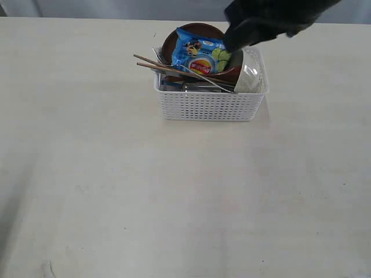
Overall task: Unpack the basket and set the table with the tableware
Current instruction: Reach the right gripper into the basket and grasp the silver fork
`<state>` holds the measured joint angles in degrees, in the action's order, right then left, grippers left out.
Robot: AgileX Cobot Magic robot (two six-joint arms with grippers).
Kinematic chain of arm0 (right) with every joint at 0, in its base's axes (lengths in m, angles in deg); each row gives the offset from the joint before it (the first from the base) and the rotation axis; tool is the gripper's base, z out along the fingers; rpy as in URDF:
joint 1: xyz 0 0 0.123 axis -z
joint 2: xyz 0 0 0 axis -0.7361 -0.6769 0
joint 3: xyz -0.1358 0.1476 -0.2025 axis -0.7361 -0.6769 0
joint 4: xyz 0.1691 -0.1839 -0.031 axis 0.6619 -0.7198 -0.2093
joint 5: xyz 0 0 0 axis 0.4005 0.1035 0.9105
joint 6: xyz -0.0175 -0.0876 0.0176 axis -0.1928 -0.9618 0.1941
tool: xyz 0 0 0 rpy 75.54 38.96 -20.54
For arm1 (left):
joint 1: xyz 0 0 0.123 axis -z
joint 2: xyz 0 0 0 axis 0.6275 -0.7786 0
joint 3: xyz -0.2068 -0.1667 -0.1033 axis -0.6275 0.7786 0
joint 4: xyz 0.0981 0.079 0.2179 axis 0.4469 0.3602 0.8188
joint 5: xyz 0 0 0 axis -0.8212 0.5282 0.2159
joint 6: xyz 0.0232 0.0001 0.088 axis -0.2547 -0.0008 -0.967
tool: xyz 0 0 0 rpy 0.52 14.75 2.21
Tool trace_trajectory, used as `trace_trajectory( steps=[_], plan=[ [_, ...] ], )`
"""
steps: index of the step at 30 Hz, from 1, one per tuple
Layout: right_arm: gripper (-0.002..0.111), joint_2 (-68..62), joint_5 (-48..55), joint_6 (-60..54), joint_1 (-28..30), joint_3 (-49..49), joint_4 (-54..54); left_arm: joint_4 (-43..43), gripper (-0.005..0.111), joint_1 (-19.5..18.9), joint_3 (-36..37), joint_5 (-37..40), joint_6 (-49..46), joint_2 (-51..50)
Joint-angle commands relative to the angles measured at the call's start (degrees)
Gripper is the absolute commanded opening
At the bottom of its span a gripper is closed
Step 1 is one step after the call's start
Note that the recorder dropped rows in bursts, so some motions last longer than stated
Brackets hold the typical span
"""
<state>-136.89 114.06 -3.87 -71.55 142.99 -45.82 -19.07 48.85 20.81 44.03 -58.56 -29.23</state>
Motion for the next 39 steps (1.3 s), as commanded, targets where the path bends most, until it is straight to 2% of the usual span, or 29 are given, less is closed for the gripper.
trace_trajectory(
  steps=[1,9,16,28,39],
  plan=[
    [0.042,-7.16,-4.44,-3.09,-4.39,0.48,-0.18,-0.1,0.0,-0.14,0.13,-0.53,0.02,0.19],
    [0.046,-19.21,-7.45,-3.09,-5.9,6.99,-1.0,-0.1,0.0,-0.14,0.13,-0.53,0.02,0.19],
    [0.046,-26.46,-7.34,-2.85,-5.9,14.23,-7.64,-0.1,0.0,-0.14,0.13,-0.53,0.02,0.19],
    [0.046,-31.47,-10.18,-2.99,-5.93,14.69,-13.35,-0.1,0.0,-0.14,0.13,-0.53,0.02,0.19],
    [0.046,-33.47,-11.72,-2.51,-5.93,14.69,-14.37,-0.1,0.0,-0.14,0.13,-0.53,0.02,0.19]
  ],
)
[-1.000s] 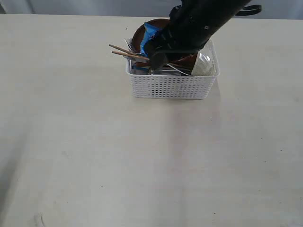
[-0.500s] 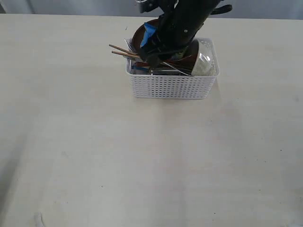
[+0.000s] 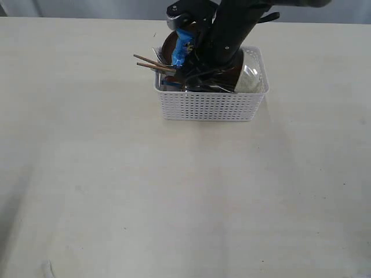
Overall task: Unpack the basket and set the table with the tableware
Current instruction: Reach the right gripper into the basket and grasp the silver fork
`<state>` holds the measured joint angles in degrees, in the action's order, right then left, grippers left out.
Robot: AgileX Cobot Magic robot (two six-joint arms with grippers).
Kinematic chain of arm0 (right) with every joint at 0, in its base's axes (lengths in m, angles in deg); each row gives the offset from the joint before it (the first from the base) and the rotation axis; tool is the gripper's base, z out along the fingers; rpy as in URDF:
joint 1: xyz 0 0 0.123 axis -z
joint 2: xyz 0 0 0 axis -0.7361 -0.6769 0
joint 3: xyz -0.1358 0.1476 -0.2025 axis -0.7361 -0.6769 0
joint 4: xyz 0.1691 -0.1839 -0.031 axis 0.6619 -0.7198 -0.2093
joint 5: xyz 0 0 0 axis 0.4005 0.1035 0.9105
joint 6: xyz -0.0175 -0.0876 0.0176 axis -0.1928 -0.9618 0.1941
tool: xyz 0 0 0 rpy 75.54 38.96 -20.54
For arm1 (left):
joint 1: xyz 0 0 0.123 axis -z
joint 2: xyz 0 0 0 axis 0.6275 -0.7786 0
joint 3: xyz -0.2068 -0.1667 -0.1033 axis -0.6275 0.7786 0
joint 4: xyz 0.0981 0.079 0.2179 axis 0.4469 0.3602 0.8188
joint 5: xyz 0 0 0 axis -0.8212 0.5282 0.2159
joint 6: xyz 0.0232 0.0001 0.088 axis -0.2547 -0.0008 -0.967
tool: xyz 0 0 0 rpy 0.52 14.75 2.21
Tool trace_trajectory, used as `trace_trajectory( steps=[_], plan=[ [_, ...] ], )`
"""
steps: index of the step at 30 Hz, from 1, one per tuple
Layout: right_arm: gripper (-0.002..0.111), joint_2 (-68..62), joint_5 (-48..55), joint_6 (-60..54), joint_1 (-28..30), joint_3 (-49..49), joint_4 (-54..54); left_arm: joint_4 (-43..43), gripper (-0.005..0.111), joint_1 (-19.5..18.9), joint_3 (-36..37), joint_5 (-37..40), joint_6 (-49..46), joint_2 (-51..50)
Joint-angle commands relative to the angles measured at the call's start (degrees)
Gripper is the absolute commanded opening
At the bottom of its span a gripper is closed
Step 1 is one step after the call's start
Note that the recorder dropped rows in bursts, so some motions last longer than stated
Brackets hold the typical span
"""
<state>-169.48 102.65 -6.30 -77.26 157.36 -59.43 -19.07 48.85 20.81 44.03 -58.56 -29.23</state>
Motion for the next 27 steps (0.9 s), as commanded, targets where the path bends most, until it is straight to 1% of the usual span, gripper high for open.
trace_trajectory(
  steps=[1,3,4,8,22,27],
  plan=[
    [0.043,-1.01,-0.31,-0.08,-0.23,0.32,-0.9,-0.1,0.0,-0.14,0.13,-0.53,0.02,0.19],
    [0.033,-1.12,-0.31,-0.08,-0.23,0.32,-0.9,-0.1,0.0,-0.14,0.13,-0.53,0.02,0.19],
    [0.025,-1.12,-0.31,-0.08,-0.23,0.32,-0.9,-0.1,0.0,-0.14,0.13,-0.53,0.02,0.19],
    [0.0,-0.88,-0.31,-0.65,-0.23,0.32,-0.9,-0.1,0.0,-0.14,0.13,-0.53,0.02,0.19],
    [0.0,2.9,0.74,-0.65,-0.23,1.39,-0.9,-0.1,0.0,-0.14,0.13,-0.53,0.02,0.19],
    [0.0,6.17,4.3,-0.54,-0.23,1.39,-0.52,-0.1,0.0,-0.14,0.13,-0.53,0.02,0.19]
  ],
)
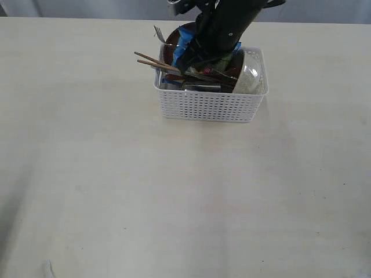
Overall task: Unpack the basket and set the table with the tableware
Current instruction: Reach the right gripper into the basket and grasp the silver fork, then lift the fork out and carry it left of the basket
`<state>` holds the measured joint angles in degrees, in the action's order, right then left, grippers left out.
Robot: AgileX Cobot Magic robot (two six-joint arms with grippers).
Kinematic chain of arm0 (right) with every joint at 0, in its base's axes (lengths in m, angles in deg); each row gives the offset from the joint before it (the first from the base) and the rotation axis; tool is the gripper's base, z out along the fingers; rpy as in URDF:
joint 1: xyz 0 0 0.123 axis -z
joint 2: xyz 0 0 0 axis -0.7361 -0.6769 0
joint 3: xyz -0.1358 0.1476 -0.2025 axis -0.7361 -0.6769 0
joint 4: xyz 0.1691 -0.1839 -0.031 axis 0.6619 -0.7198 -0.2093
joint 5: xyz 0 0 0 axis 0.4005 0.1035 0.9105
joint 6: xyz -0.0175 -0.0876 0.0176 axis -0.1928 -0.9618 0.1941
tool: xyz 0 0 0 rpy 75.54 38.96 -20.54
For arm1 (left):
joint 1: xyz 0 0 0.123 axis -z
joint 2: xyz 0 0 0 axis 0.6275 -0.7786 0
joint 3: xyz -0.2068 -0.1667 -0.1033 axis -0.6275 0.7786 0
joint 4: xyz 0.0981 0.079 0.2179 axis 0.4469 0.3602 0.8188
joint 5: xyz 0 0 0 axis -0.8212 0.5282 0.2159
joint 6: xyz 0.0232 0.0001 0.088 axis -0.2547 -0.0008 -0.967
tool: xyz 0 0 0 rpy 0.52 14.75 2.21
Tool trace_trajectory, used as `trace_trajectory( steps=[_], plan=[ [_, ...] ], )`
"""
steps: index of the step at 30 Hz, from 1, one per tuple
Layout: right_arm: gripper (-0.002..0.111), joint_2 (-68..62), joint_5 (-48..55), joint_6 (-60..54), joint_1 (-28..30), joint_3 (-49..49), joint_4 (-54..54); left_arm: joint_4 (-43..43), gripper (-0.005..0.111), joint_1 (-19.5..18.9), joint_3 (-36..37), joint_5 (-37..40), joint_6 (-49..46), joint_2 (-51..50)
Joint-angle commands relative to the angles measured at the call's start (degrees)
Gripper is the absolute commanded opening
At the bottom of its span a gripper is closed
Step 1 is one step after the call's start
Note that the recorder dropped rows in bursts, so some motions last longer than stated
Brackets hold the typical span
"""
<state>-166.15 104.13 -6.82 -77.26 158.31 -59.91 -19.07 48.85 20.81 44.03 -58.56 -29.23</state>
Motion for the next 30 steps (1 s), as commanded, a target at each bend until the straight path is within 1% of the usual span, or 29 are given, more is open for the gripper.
trace_trajectory(
  steps=[1,8,12,14,16,18,21,24,28,30],
  plan=[
    [0.0,3.67,3.92,0.57,-0.23,0.44,-0.04,-0.1,0.0,-0.14,0.13,-0.53,0.02,0.19],
    [0.0,10.66,8.2,6.33,-1.02,0.44,0.85,-0.1,0.0,-0.14,0.13,-0.53,0.02,0.19],
    [0.0,16.83,9.94,11.96,-3.07,0.44,2.28,-0.1,0.0,-0.14,0.13,-0.53,0.02,0.19],
    [0.0,18.82,12.15,15.61,-4.99,0.33,3.2,-0.1,0.0,-0.14,0.13,-0.53,0.02,0.19],
    [0.0,19.49,15.4,19.08,-8.71,0.03,3.2,-0.1,0.0,-0.14,0.13,-0.53,0.02,0.19],
    [0.0,19.59,15.01,22.58,-12.76,-2.35,3.2,-0.1,0.0,-0.14,0.13,-0.53,0.02,0.19],
    [0.0,19.59,9.41,27.85,-18.98,-8.52,2.56,-0.1,0.0,-0.14,0.13,-0.53,0.02,0.19],
    [0.0,19.06,0.29,33.46,-23.4,-16.58,2.56,-0.1,0.0,-0.14,0.13,-0.53,0.02,0.19],
    [0.0,16.91,-6.91,38.2,-24.19,-22.71,1.23,-0.1,0.0,-0.14,0.13,-0.53,0.02,0.19],
    [0.0,14.4,-12.2,41.79,-24.19,-25.66,1.07,-0.1,0.0,-0.14,0.13,-0.53,0.02,0.19]
  ],
)
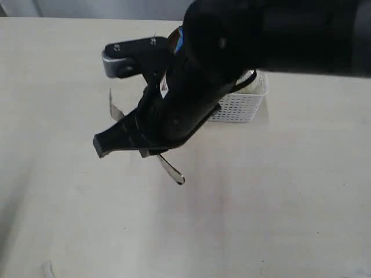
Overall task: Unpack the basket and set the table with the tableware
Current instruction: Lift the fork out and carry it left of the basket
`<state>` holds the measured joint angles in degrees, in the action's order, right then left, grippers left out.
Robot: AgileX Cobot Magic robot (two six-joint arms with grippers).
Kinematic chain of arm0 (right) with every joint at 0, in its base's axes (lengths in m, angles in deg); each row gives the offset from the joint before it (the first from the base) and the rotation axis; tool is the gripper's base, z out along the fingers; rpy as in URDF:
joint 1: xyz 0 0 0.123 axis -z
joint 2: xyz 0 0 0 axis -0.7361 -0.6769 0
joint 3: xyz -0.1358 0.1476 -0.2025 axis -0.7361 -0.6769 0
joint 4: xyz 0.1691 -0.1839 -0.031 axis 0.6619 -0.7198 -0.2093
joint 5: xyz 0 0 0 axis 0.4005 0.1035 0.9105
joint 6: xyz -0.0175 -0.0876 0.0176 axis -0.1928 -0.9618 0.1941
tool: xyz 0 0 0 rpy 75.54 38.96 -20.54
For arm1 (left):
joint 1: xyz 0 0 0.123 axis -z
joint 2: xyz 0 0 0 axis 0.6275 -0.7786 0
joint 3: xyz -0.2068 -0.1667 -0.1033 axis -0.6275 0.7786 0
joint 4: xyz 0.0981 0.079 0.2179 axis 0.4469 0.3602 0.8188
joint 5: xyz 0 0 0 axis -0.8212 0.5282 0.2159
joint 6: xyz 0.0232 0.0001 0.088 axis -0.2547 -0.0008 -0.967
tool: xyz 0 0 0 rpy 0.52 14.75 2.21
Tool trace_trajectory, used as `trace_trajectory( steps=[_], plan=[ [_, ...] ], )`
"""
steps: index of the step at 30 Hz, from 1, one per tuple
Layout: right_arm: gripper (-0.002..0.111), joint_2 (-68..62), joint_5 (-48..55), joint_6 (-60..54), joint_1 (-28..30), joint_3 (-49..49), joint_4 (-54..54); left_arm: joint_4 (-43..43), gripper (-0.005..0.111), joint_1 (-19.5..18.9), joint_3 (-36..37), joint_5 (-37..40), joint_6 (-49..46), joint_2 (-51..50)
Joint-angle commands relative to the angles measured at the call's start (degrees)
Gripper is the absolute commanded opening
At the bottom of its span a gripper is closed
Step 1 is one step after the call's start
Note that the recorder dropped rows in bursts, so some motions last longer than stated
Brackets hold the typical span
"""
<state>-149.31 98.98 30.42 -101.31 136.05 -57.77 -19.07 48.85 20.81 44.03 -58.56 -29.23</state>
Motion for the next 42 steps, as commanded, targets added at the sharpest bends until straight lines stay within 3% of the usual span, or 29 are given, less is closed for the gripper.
trace_trajectory(
  steps=[1,6,12,21,23,29,36,42],
  plan=[
    [0.0,-3.51,-8.83,5.84,-0.14,-4.1,-1.08,-0.1,0.0,-0.14,0.13,-0.53,0.02,0.19],
    [0.0,-8.9,-14.03,11.48,-0.14,-4.63,-3.26,-0.1,0.0,-0.14,0.13,-0.53,0.02,0.19],
    [0.0,-14.73,-15.48,23.92,-0.14,-4.63,-13.14,-0.1,0.0,-0.14,0.13,-0.53,0.02,0.19],
    [0.0,-18.24,-17.01,25.75,-0.14,-4.11,-13.89,-0.1,0.0,-0.14,0.13,-0.53,0.02,0.19],
    [0.004,-18.48,-16.34,25.65,-0.14,-3.38,-13.89,-0.1,0.0,-0.14,0.13,-0.53,0.02,0.19],
    [0.044,-18.48,-11.73,23.63,-0.14,0.5,-13.89,-0.1,0.0,-0.14,0.13,-0.53,0.02,0.19],
    [0.04,-18.48,-2.77,14.83,-0.14,7.59,-13.73,-0.1,0.0,-0.14,0.13,-0.53,0.02,0.19],
    [0.041,-18.71,0.44,14.09,-0.17,10.73,-13.48,-0.1,0.0,-0.14,0.13,-0.53,0.02,0.19]
  ],
)
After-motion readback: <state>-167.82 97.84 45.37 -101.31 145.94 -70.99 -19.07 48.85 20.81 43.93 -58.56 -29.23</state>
